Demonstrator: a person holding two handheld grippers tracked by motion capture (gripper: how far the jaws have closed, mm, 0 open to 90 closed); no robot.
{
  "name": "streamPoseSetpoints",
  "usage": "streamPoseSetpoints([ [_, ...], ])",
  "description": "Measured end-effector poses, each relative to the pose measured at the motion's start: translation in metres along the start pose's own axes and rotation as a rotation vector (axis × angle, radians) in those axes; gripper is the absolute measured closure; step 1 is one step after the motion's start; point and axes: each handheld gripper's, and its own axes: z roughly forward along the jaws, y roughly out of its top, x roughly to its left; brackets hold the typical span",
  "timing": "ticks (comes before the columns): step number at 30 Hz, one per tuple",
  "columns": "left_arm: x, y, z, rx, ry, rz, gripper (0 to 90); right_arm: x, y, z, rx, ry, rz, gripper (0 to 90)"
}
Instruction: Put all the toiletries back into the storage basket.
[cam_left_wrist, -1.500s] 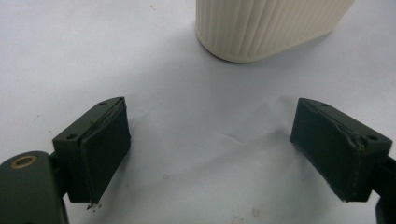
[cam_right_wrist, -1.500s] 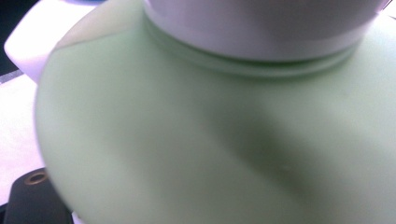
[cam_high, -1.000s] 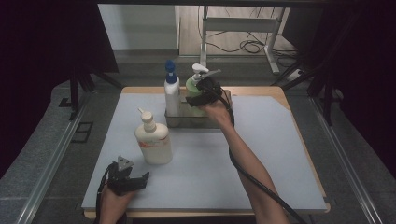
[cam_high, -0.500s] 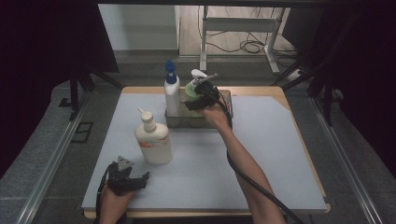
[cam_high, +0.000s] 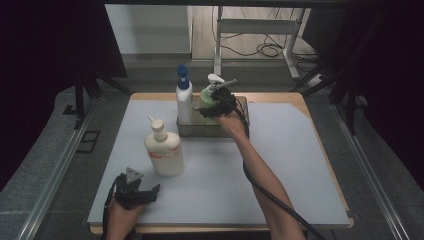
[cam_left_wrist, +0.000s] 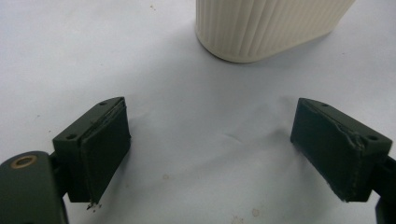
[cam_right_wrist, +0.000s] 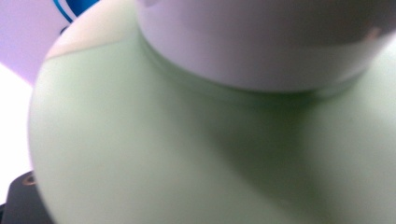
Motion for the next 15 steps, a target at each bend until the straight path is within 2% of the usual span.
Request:
streamPoseSetpoints([
  [4, 0.0, 0.0, 0.0, 0.0, 0.0, 0.0, 11.6, -0.0016, 0.0002, 0.001, -0.004, 0.005, 0.001, 10.9],
  [5, 0.0, 0.0, 0.0, 0.0, 0.0, 0.0, 11.5, -0.0025, -0.0004, 0.0012, -0.012, 0.025, 0.007, 7.6],
  [10, 0.0, -0.0001, 0.0, 0.0, 0.0, 0.0, 11.5, -0.0047, -0.0016, -0.0002, -0.027, 0.064, 0.017, 0.0],
  [15, 0.0001, -0.0001, -0.0001, 0.002, 0.0, 0.002, 11.5, -0.004, -0.0036, -0.0048, -0.029, 0.074, 0.003, 0.0],
])
